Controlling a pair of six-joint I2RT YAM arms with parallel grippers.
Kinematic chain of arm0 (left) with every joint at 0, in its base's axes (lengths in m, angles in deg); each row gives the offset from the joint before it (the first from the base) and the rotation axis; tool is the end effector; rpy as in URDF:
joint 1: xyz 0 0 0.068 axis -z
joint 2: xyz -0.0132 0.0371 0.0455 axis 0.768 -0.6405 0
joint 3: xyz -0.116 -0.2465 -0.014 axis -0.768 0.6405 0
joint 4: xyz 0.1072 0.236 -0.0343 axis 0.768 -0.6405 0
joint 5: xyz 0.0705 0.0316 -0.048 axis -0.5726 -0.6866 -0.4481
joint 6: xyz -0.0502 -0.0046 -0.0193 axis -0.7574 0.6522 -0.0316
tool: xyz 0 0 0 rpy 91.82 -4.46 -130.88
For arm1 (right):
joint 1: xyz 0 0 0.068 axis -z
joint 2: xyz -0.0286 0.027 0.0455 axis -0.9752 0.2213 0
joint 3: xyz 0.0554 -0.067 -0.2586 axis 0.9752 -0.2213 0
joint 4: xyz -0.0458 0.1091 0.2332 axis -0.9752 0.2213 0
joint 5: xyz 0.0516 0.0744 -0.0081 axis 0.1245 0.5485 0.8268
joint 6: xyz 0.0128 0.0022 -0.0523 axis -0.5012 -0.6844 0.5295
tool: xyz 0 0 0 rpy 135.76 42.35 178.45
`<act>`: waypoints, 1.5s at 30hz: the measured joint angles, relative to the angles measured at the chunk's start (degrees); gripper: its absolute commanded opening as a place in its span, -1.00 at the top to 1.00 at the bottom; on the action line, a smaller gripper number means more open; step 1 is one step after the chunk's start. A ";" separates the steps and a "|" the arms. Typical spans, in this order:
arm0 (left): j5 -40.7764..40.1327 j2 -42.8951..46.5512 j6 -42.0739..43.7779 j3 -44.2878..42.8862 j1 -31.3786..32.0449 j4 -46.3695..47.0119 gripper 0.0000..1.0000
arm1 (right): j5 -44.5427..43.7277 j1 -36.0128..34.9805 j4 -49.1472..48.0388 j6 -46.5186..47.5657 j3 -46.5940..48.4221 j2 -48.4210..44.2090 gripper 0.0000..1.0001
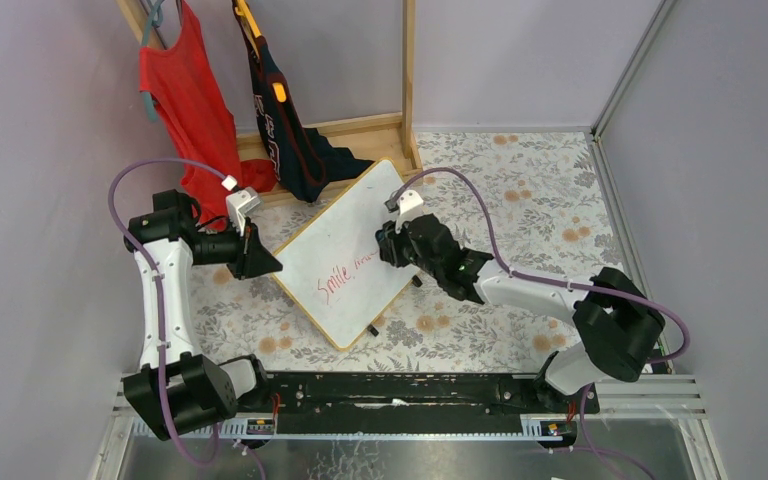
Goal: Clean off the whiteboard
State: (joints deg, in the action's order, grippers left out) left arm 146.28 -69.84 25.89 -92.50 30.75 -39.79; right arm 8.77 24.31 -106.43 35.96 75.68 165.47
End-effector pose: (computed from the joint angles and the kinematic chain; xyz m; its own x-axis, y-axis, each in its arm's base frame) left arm 0.1753 0.0297 0.3293 -0.5423 0.2759 -0.7936 0.7569 0.5703 -0.3190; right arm 0.2129 0.2703 0.2489 -0.3440 -0.0502 -0.9376 -0.6074 0.7734 0.1815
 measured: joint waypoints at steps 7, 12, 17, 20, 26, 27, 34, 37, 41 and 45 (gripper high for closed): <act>0.02 0.07 -0.39 0.11 0.24 0.02 1.00 | 0.02 3.50 0.61 0.96 -0.61 -0.44 1.00; 0.00 0.28 -0.57 0.15 0.26 -0.04 1.00 | 1.09 3.50 0.48 0.44 -0.72 -0.46 1.00; 0.00 0.28 -0.59 0.15 0.26 -0.13 1.00 | -0.22 1.25 0.11 -0.44 -0.90 -0.46 0.99; 0.02 0.28 -0.59 0.15 0.26 -0.17 1.00 | -0.52 -2.40 0.13 -0.87 -0.83 -0.44 0.99; 0.02 0.28 -0.57 0.15 0.26 -0.20 1.00 | 0.11 -9.92 0.11 -1.90 0.66 1.31 0.99; 0.02 0.26 -0.59 0.15 0.26 -0.20 1.00 | 0.09 -10.45 0.11 -2.01 0.90 1.62 0.99; 0.00 0.26 -0.59 0.17 0.26 -0.02 1.00 | -0.98 -10.60 0.13 -2.14 1.20 2.14 1.00; 0.00 0.26 -0.59 0.24 0.28 0.13 1.00 | -0.02 -9.73 -0.07 -2.34 0.96 2.12 1.00; 0.00 0.28 -0.63 0.26 0.33 0.22 1.00 | 0.74 -6.43 -0.55 -2.47 -1.38 0.44 1.00; 0.00 0.28 -0.66 0.28 0.42 0.20 1.00 | -0.04 -0.31 -0.07 -2.08 -4.20 -1.57 1.00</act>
State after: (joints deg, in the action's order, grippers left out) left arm 146.28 -69.56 25.24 -92.22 31.17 -39.59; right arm 8.73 24.00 -106.50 33.89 71.49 163.90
